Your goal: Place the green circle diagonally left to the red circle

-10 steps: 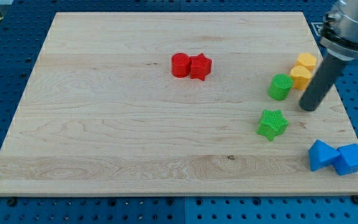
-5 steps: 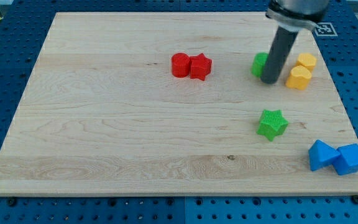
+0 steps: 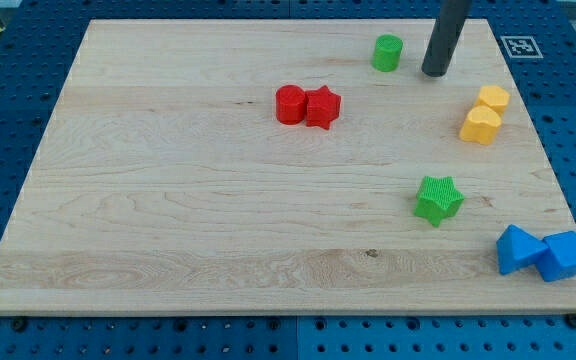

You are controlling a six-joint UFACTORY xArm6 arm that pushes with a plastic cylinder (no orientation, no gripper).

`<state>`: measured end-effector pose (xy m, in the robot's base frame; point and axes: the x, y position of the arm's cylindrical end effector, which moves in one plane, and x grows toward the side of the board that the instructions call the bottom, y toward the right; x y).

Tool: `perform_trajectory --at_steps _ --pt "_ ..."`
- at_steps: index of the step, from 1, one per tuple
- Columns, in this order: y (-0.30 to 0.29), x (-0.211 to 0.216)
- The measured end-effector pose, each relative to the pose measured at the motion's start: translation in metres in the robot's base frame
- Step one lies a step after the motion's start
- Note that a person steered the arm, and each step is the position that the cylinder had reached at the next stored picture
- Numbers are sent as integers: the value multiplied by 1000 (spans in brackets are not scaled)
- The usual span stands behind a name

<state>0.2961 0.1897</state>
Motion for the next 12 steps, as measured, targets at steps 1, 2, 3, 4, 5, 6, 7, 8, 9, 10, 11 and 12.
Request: perform_trajectory --at_steps 1,2,3,4,5,6,7,8,9,10,11,12 --pt "-47 -27" --pt "-98 -42" --pt "-94 -36" --pt "-79 -20" --pt "-100 -20" --pt "-138 -20" --pt "-142 -20" --pt "-115 -22" --pt "-113 -27" --pt "-158 -44" --pt "-181 -53" --pt "-157 -48"
